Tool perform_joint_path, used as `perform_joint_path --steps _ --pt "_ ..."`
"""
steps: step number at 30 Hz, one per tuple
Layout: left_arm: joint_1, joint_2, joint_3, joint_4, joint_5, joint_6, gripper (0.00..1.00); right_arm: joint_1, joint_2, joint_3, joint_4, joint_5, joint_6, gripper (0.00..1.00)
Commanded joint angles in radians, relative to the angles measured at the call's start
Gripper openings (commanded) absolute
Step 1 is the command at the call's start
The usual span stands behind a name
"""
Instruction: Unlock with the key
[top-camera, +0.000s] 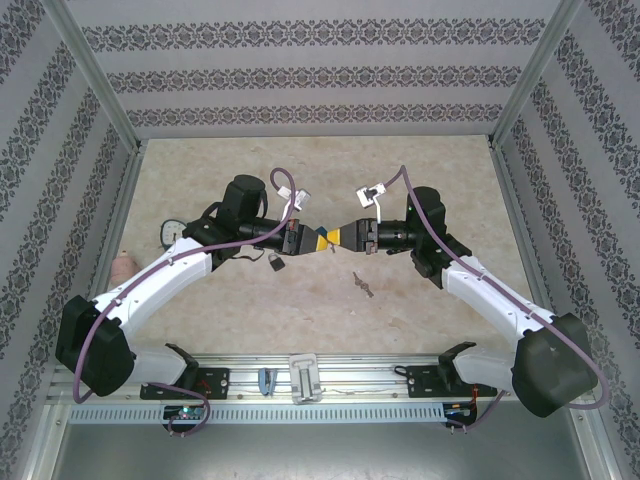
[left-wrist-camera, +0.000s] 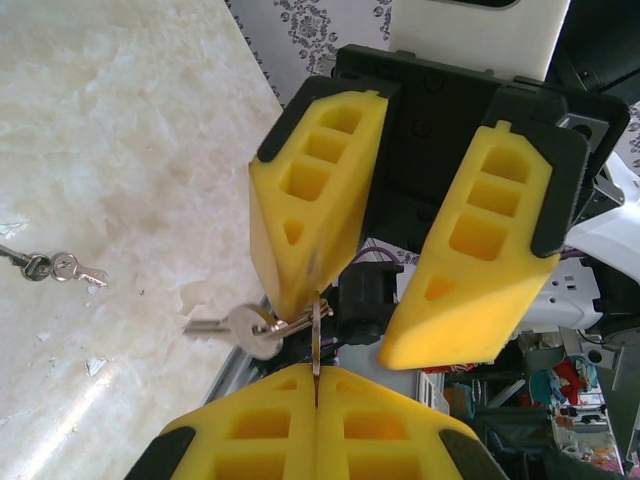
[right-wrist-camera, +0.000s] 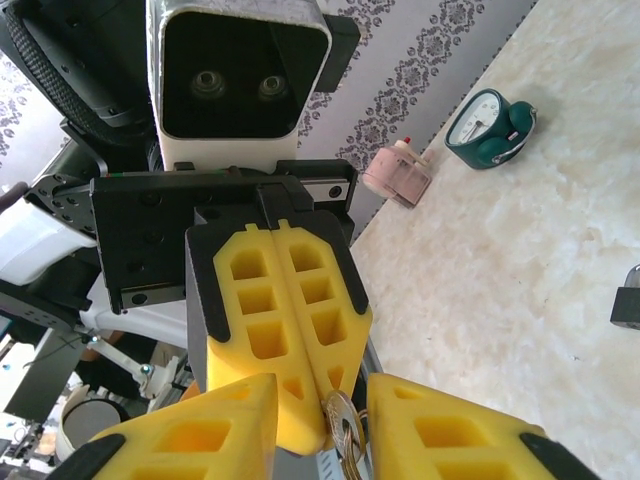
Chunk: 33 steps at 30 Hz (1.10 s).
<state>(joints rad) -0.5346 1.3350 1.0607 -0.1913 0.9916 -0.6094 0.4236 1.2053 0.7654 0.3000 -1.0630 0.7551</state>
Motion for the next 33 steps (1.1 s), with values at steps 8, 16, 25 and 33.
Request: perform_joint_path --steps 8,16,25,33 --pt "0.022 -0.048 -0.011 0.044 0.022 0.014 0.00 0.004 0.009 0.015 -0.012 -0.053 -0.031 0.01" --pt "0.109 -0.107 -0.089 0.163 -0.075 -0.122 0.44 0.010 -0.073 0.045 -0.215 0.209 -0.207 0.00" --pt "0.195 -0.175 -0.270 0.378 -0.204 -0.444 0.57 0.141 -0.169 0.049 -0.333 0.785 -0.445 0.00" --pt "0.116 -0.132 -0.281 0.445 -0.265 -0.599 0.61 0.370 -0.198 -0.070 -0.036 1.190 -0.750 0.00"
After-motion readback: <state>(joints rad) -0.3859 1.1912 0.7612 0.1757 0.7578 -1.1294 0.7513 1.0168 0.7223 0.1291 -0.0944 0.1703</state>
